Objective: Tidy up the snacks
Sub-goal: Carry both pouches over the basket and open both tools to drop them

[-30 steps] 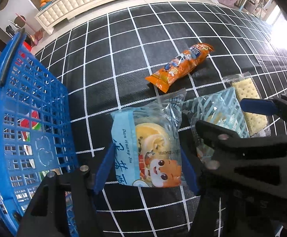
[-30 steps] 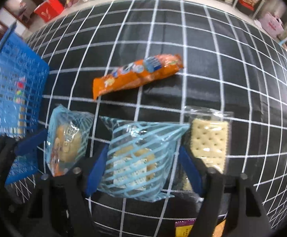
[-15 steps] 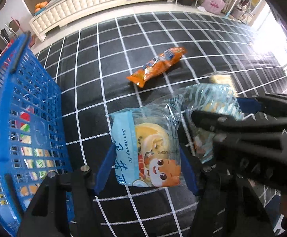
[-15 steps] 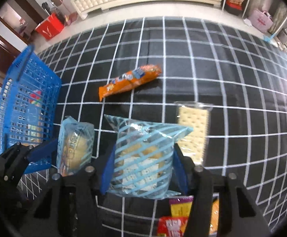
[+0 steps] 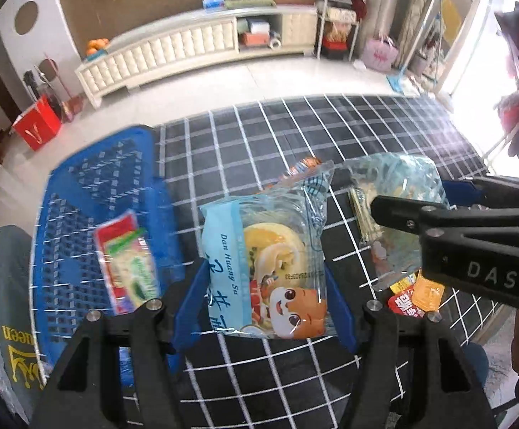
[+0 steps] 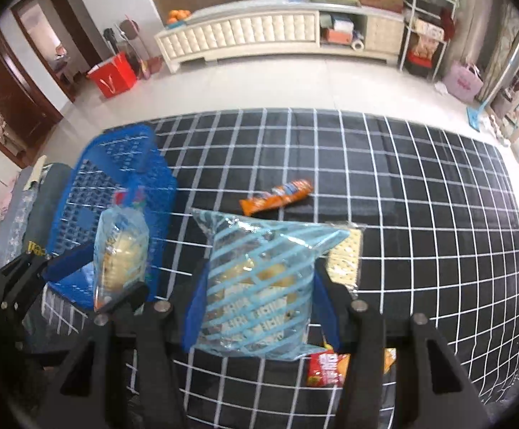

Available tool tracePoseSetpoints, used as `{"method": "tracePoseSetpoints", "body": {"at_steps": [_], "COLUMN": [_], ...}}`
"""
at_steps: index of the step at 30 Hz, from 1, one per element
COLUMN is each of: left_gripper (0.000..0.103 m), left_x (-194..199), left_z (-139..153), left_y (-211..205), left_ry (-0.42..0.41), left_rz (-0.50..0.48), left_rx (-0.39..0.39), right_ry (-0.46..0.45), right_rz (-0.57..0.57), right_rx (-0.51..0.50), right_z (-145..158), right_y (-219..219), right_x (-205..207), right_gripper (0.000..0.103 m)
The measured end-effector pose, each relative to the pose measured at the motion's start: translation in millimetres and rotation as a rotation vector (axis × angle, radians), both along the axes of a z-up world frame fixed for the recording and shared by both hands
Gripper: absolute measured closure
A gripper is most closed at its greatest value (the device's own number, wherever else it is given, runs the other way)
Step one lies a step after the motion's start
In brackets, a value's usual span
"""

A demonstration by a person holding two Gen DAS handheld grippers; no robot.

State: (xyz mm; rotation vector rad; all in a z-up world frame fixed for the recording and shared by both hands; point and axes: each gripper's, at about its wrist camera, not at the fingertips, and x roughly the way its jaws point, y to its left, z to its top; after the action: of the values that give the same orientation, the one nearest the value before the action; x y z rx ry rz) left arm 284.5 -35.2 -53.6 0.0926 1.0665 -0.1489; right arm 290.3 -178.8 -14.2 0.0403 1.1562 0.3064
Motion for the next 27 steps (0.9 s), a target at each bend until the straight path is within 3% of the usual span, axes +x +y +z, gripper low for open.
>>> {"method": "tracePoseSetpoints", "body": {"at_steps": [4, 14, 20, 27], "left_gripper": [0.042, 0.042, 0.042, 0.042], "left_x": [-13.4, -31.0, -28.5, -17.7], "left_z": [23.4, 41.1, 42.0, 23.3], "left_y": [31.2, 104.3, 146.8, 177.1], "left_ry": [-0.036, -0.056, -0.044, 0.004], "left_rz": [0.033, 0.104, 0.139, 0.162], "left_rx": [-0.013, -0.028, -0.036, -0.042], "right_ry": [-0.022, -0.03, -0.007, 0.051], "right_rz": [0.034, 0.122, 0.168, 0.197], "right_rx": [0.003, 0.02, 0.028, 0.036], "right_z": [10.6, 15.0, 4.3, -22.1], "right_y": [28.5, 97.5, 132.2, 157.8], "right_x": [-2.3, 4.5, 15.2, 30.8], "right_gripper": [0.044, 0.044, 0.044, 0.044]}}
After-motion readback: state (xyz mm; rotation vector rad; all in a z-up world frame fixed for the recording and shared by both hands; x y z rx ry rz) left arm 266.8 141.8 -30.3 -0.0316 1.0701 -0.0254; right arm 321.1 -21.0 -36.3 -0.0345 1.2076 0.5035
